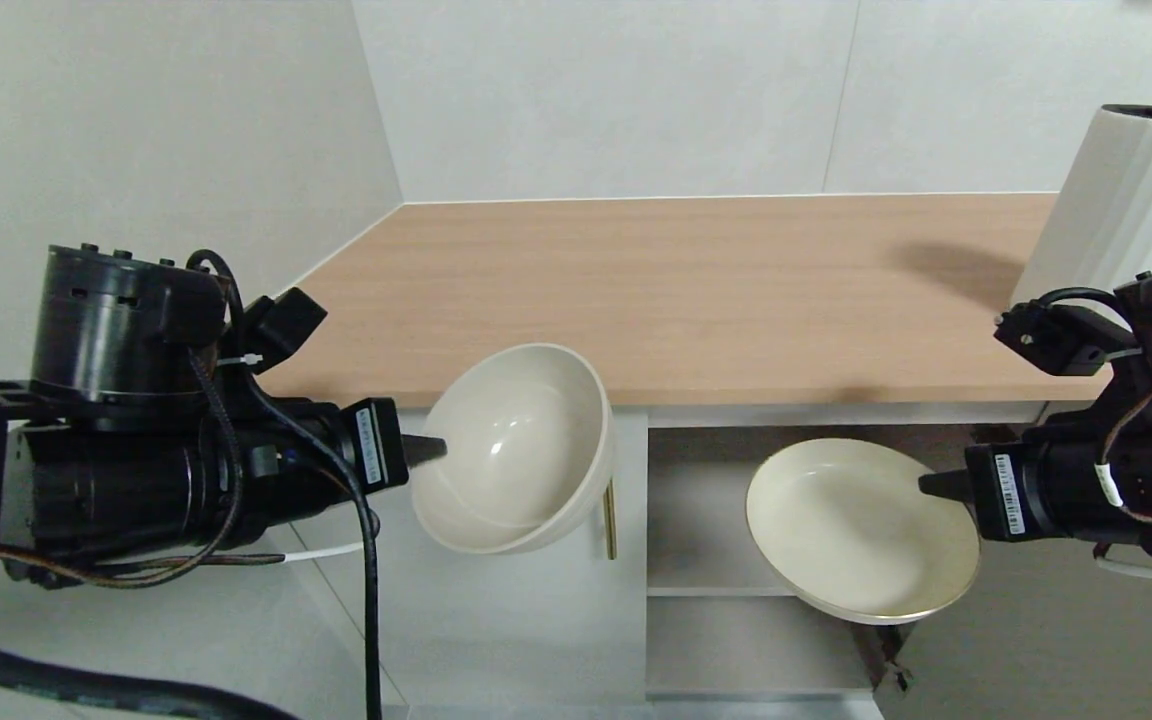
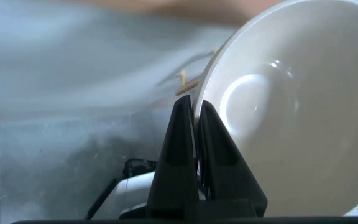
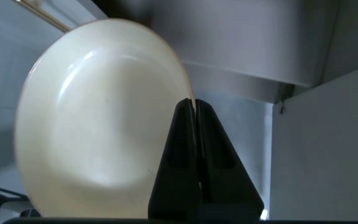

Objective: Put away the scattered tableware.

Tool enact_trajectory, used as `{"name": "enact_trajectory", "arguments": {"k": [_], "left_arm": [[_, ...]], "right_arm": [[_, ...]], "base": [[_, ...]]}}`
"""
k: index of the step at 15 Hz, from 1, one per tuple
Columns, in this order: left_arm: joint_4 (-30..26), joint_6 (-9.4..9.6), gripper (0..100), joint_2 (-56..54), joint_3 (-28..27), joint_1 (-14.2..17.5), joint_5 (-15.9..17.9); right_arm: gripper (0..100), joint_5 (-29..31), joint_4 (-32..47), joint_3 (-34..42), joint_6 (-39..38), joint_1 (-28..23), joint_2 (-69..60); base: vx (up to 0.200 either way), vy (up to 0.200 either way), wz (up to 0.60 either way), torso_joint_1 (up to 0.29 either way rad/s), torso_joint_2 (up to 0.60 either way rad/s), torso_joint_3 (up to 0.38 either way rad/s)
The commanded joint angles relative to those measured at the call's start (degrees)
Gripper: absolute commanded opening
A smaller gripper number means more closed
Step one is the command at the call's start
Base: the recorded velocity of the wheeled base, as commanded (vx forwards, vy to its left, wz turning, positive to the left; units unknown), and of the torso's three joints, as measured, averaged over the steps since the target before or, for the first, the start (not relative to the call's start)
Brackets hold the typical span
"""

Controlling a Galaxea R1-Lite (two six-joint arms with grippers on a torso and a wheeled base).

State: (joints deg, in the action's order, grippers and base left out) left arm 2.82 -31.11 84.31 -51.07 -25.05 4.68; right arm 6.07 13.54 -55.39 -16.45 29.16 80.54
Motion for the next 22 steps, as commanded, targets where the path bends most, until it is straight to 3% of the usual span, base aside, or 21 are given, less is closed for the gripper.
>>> {"name": "enact_trajectory", "arguments": {"k": [1,8,14,17,22], "left_arm": [[0.08,0.0,0,0.15,0.0,0.0,-0.02],[0.08,0.0,0,0.24,0.18,-0.35,-0.02],[0.08,0.0,0,0.24,0.18,-0.35,-0.02],[0.08,0.0,0,0.15,0.18,-0.35,-0.02],[0.08,0.0,0,0.24,0.18,-0.44,-0.02]], "right_arm": [[0,-0.01,-0.1,0.02,0.1,0.02,0.67],[0,0.08,-0.1,-0.06,0.1,0.02,1.63],[0,0.08,-0.01,0.2,0.01,0.02,2.16],[0,0.26,-0.27,0.73,0.01,0.02,7.35],[0,0.61,-8.45,1.52,-0.87,-0.07,20.36]], "base": [[0.0,0.0,0.0,-0.163,0.46,0.3],[0.0,0.0,0.0,-0.13,0.44,0.301],[0.0,0.0,0.0,-0.017,0.06,0.039],[0.0,0.0,0.0,0.0,0.0,0.0],[0.0,0.0,0.0,0.0,0.0,0.0]]}}
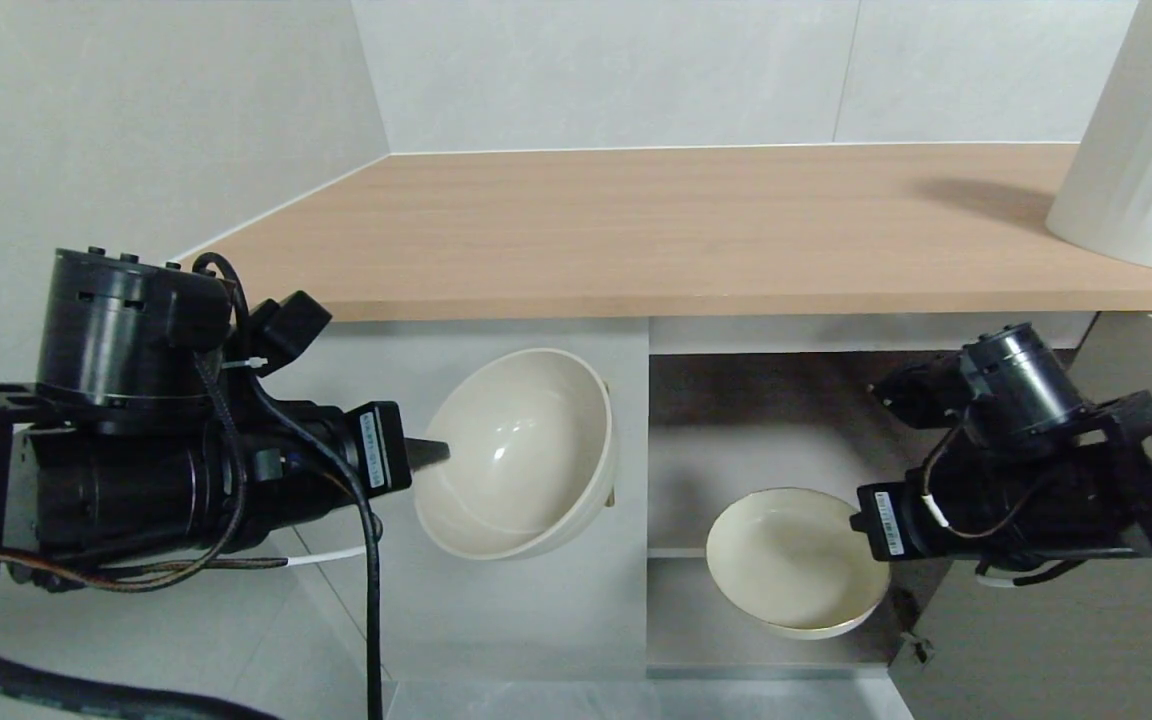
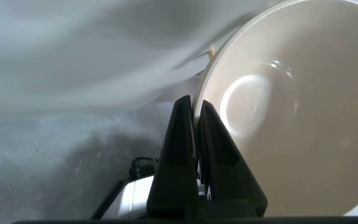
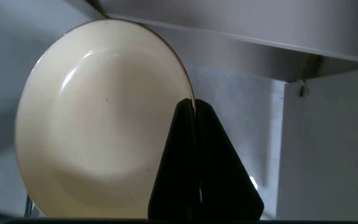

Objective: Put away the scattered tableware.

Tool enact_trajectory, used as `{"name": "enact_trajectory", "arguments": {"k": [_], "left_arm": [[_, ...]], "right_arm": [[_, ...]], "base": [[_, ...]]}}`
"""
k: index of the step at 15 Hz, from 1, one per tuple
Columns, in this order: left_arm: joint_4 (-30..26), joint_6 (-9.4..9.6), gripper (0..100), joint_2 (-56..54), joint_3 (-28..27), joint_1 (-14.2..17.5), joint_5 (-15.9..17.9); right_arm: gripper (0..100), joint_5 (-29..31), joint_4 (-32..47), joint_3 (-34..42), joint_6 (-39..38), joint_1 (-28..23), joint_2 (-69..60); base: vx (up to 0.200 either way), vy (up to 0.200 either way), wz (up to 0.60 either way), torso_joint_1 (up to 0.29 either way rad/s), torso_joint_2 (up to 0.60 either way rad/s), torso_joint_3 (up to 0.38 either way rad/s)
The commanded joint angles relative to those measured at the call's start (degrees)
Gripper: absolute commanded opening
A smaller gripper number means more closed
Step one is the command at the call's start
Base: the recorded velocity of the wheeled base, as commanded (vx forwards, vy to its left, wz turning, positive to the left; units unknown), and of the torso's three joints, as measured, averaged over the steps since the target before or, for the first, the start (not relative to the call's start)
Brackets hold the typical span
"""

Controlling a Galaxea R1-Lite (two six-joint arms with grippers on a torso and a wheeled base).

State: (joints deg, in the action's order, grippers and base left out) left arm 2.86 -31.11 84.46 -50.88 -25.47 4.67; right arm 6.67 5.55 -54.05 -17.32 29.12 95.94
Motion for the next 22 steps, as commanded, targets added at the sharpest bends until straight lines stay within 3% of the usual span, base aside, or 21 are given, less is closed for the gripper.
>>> {"name": "enact_trajectory", "arguments": {"k": [1,5,7,9,22], "left_arm": [[0.04,0.0,0,0.09,-0.01,-0.02,0.08],[0.04,0.0,0,0.18,-0.01,-0.02,-0.01],[0.04,0.0,0,0.27,-0.01,-0.02,-0.01],[0.04,0.0,0,0.36,-0.01,-0.02,-0.01],[0.04,0.0,0,0.36,-0.01,-0.2,0.08]], "right_arm": [[0,0.54,-4.76,0.0,-2.45,-0.91,10.32],[0,2.82,-14.07,-0.26,-4.56,-3.9,18.85],[0,7.22,-24.88,-0.18,-7.2,-6.1,24.56],[0,8.8,-29.01,-0.61,-7.11,-7.5,27.9],[0,14.69,-30.42,-10.72,-11.86,-10.75,38.53]], "base": [[0.0,0.0,0.0,0.0,0.0,0.0],[0.0,0.0,0.0,0.0,0.0,0.0],[0.0,0.0,0.0,0.0,0.0,0.0],[0.0,0.0,0.0,0.0,0.0,0.0],[0.0,0.0,0.0,0.0,0.0,0.0]]}}
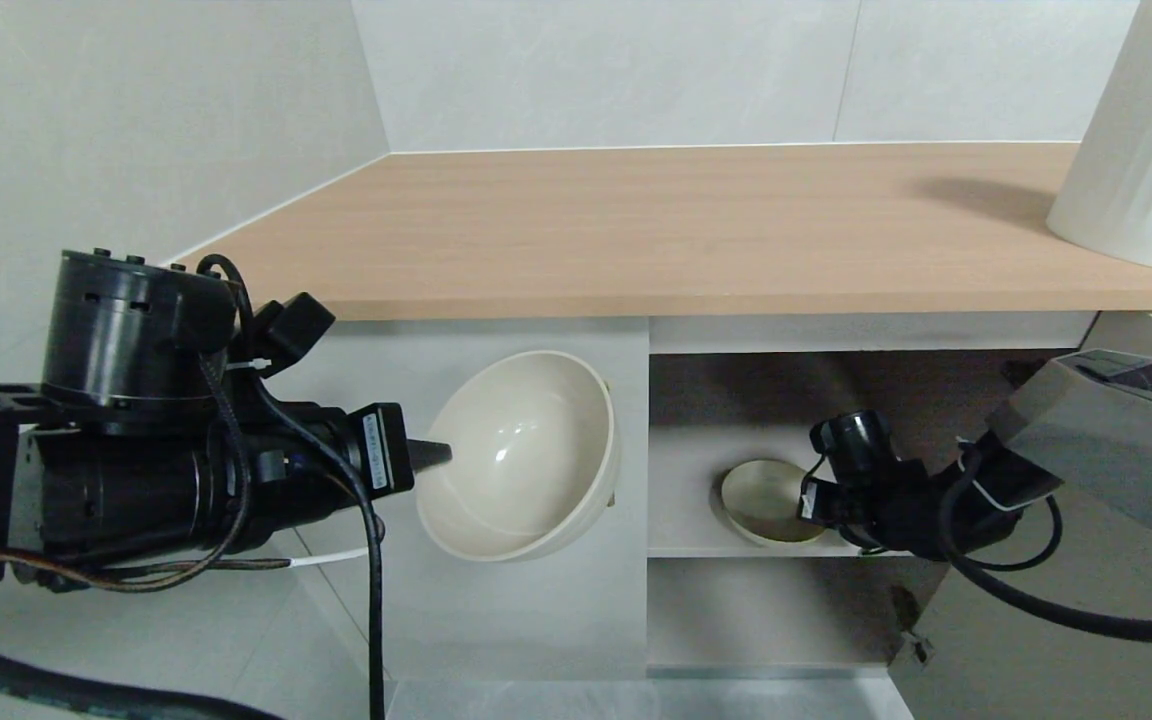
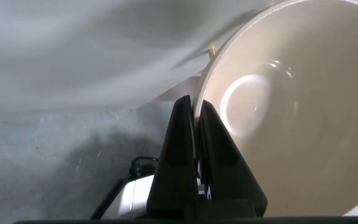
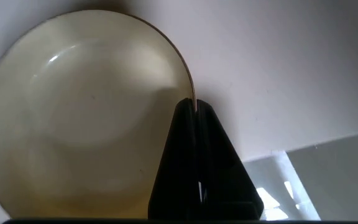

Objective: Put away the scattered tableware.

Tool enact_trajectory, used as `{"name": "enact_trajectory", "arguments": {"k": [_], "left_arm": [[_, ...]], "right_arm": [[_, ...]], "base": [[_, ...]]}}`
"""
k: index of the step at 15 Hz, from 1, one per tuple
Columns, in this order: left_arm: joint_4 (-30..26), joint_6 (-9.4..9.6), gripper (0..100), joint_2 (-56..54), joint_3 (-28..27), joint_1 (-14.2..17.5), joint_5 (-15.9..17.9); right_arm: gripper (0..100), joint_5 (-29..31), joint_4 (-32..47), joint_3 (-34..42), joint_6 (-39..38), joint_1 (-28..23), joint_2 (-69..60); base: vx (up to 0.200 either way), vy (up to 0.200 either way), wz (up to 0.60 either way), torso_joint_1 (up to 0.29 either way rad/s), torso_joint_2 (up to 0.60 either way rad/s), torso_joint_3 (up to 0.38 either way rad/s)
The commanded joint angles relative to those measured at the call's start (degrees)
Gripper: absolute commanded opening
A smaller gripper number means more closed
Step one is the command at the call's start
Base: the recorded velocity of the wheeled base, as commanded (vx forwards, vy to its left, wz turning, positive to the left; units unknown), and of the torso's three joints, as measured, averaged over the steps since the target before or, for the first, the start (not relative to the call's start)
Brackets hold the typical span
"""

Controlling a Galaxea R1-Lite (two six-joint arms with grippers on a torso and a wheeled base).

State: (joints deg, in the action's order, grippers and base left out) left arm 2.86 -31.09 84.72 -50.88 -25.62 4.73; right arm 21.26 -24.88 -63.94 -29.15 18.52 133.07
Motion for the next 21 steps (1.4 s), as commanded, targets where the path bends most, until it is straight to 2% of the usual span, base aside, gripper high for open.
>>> {"name": "enact_trajectory", "arguments": {"k": [1,10,11,14,17,18,19,20,21], "left_arm": [[0.04,-0.03,0,0.09,-0.01,-0.04,0.02],[0.04,-0.12,0,0.35,-0.09,-0.04,0.02],[0.04,-0.12,0,0.62,-0.09,-0.04,0.02],[0.04,-0.12,0,0.97,-0.01,-0.22,0.1],[-0.58,0.41,0,2.11,1.84,-4.26,0.1],[-2.16,3.75,0,2.46,3.77,-6.72,0.1],[-3.74,7.88,0,2.81,5.44,-7.69,-0.16],[-4.97,11.05,0,3.78,6.5,-8.13,-0.34],[-5.59,11.57,0,4.75,6.76,-8.3,-0.6]], "right_arm": [[0,0.1,0.01,-0.92,-0.03,-0.15,1.49],[0,0.27,0.18,-3.74,-3.11,-0.41,1.49],[100,0.27,0.18,-3.82,-3.11,-0.5,1.49],[100,0.1,0.45,-3.38,-3.02,-0.5,0.35],[100,-3.42,4.84,1.8,-2.41,0.2,-8.36],[100,-8.52,9.06,4.17,-2.05,1.7,-14.86],[100,-12.73,12.58,5.84,-0.82,3.1,-20.05],[100,-16.51,15.39,7.69,0.93,4.86,-24.97],[100,-18.71,16.8,9.01,2.25,6.53,-28.31]], "base": [[0.0,0.0,0.0,0.0,0.0,0.0],[0.0,0.0,0.0,0.0,0.0,0.0],[0.0,0.0,0.0,0.0,0.0,0.0],[0.0,0.0,0.0,0.0,0.0,0.0],[0.0,0.0,0.0,0.0,0.0,0.0],[0.0,0.0,0.0,0.0,0.0,0.0],[0.0,0.0,0.0,0.0,0.0,0.0],[0.0,0.0,0.0,0.0,0.0,0.0],[0.0,0.0,0.0,0.0,0.0,0.0]]}}
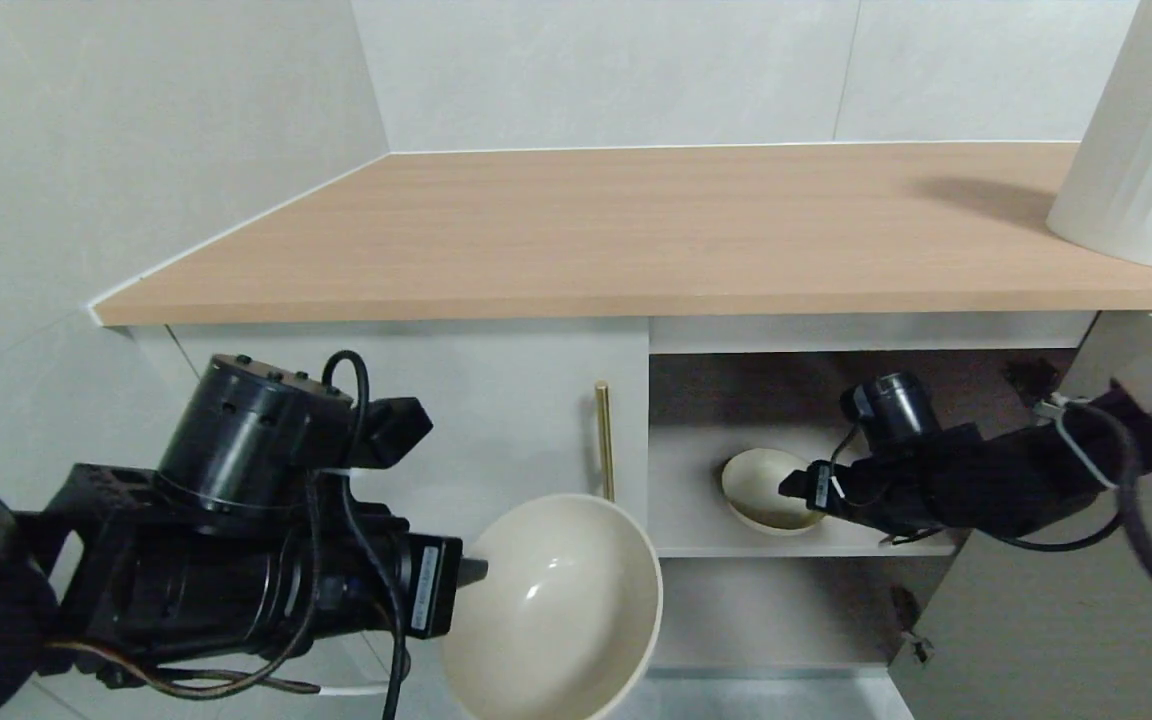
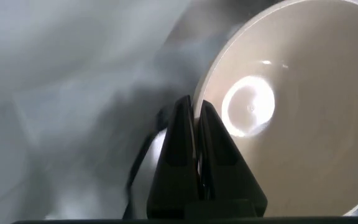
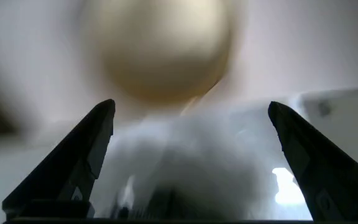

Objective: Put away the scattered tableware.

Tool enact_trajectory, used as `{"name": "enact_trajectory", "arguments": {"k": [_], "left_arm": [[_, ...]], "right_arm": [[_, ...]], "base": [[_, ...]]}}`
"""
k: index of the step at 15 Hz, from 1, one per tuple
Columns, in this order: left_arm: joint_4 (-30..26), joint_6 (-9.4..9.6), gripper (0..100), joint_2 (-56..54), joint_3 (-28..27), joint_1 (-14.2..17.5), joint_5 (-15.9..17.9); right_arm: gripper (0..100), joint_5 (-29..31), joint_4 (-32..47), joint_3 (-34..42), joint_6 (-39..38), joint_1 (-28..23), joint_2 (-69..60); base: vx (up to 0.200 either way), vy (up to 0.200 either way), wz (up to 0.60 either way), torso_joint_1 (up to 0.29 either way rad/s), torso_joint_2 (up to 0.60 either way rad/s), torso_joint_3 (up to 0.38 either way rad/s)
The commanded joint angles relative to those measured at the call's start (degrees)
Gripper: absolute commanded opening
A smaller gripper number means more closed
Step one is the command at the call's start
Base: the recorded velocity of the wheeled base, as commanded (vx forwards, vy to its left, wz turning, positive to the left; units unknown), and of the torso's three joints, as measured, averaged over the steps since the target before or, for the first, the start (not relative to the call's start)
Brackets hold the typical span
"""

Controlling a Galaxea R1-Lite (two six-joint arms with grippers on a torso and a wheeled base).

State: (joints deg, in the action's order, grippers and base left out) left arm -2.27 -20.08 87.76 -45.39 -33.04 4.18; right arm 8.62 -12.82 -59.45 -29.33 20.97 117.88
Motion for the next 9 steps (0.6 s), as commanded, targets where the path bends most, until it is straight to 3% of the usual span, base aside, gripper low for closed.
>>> {"name": "enact_trajectory", "arguments": {"k": [1,4,6,9], "left_arm": [[-1.42,0.57,0,2.68,1.26,-0.98,-0.67],[-3.18,0.21,0,7.6,1.09,-2.73,-4.36],[-3.01,0.21,0,10.5,1.0,-3.97,-7.26],[-2.48,0.04,0,13.75,-0.93,-4.4,-8.84]], "right_arm": [[100,-7.65,5.71,6.28,3.93,6.1,-15.93],[100,-9.23,6.76,12.43,9.82,15.42,-22.26],[100,-9.32,6.76,13.66,10.43,19.9,-24.81],[100,-11.34,6.67,14.98,12.63,24.21,-26.21]], "base": [[0.0,0.0,0.0,0.0,0.0,0.0],[0.0,0.0,0.0,0.0,0.0,0.0],[0.0,0.0,0.0,0.0,0.0,0.0],[0.0,0.0,0.0,0.0,0.0,0.0]]}}
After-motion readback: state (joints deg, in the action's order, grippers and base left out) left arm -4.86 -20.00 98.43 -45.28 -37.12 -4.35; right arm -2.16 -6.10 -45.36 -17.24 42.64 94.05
